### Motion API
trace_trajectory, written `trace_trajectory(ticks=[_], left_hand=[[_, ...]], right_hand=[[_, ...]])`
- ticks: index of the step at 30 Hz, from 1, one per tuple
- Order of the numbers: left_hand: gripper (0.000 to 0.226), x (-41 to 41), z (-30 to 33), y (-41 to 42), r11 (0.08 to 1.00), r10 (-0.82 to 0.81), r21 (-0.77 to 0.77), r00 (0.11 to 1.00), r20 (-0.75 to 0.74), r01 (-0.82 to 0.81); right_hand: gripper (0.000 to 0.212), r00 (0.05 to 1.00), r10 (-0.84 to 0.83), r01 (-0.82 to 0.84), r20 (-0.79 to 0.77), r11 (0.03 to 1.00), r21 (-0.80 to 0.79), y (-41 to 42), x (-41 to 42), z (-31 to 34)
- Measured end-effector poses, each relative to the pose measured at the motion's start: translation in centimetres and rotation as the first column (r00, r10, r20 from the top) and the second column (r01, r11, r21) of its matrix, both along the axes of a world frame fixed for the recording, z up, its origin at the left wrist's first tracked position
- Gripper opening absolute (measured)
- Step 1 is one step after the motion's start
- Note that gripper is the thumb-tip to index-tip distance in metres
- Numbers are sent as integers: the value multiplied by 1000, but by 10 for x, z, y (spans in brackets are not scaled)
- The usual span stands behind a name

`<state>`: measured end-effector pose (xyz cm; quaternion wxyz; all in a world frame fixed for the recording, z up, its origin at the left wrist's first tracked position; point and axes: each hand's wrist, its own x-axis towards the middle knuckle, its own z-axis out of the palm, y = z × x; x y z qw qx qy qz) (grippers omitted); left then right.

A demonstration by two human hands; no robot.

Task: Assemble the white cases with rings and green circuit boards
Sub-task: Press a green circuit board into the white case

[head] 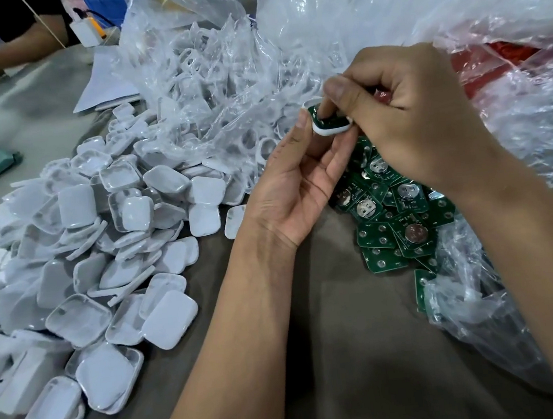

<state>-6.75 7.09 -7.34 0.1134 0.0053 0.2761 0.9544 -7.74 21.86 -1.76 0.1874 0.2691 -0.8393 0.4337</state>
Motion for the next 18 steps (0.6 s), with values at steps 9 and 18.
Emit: trace_trajectory(ticks=[9,18], left_hand=[[65,1,6,-4,992,62,111,998,1,-61],[26,10,34,-40,947,268,196,963,-38,-256]], right_hand=[[31,999,-16,22,28,973,-231,-1,4,1],[15,973,40,-77,226,985,155,-33,12,-13]])
